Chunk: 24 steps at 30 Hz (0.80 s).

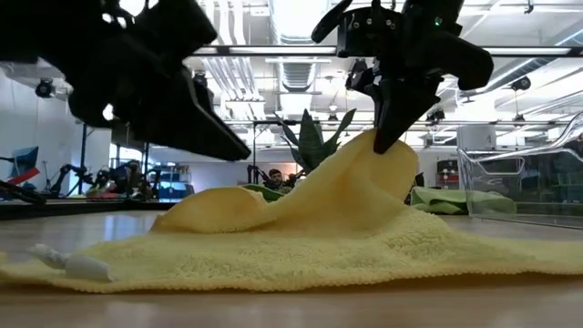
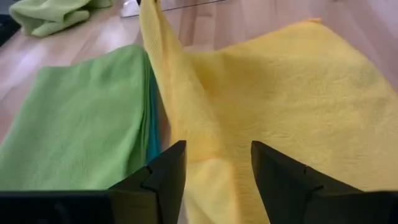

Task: Fold microfiber towels
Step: Fold the yellow towel on the table

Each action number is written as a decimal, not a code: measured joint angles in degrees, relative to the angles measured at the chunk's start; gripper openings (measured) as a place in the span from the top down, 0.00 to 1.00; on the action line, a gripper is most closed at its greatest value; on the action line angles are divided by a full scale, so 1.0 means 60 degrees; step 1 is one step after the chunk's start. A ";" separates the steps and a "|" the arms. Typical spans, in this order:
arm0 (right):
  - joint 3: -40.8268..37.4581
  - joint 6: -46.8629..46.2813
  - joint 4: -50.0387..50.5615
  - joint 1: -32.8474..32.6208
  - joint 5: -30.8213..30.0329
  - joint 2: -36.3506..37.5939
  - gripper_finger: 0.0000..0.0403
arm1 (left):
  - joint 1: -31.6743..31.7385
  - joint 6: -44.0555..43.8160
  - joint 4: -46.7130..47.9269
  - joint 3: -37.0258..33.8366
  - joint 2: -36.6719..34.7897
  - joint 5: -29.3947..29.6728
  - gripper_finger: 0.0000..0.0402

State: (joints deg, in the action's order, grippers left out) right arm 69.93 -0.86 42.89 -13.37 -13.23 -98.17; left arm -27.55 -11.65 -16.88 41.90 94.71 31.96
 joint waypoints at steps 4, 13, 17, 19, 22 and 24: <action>0.0000 -0.0022 0.0000 0.0000 0.0025 0.0000 0.98 | -0.0223 -0.0494 0.1596 0.1005 0.0610 0.0360 0.59; 0.0000 -0.0074 0.0033 -0.0035 0.0062 0.0000 0.98 | -0.0227 -0.0495 0.3811 0.2600 0.2081 0.1547 0.59; 0.0000 -0.0087 0.0050 -0.0040 0.0246 0.0000 0.98 | -0.0227 -0.0504 0.3898 0.2755 0.2125 0.1519 0.59; 0.0000 -0.0087 0.0051 -0.0040 0.0280 0.0000 0.98 | -0.0215 -0.0690 0.3910 0.2729 0.2125 0.1509 0.60; 0.0000 -0.0093 0.0064 -0.0046 0.0284 0.0000 0.98 | -0.0114 -0.1085 0.4139 0.2671 0.2125 0.1425 0.66; 0.0000 -0.0090 0.0110 -0.0055 0.0284 0.0000 0.98 | -0.0065 -0.1250 0.4372 0.2672 0.2125 0.1399 0.74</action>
State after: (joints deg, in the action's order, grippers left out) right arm 69.93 -1.40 43.56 -13.69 -11.53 -98.17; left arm -27.94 -19.15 9.35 57.94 107.46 40.36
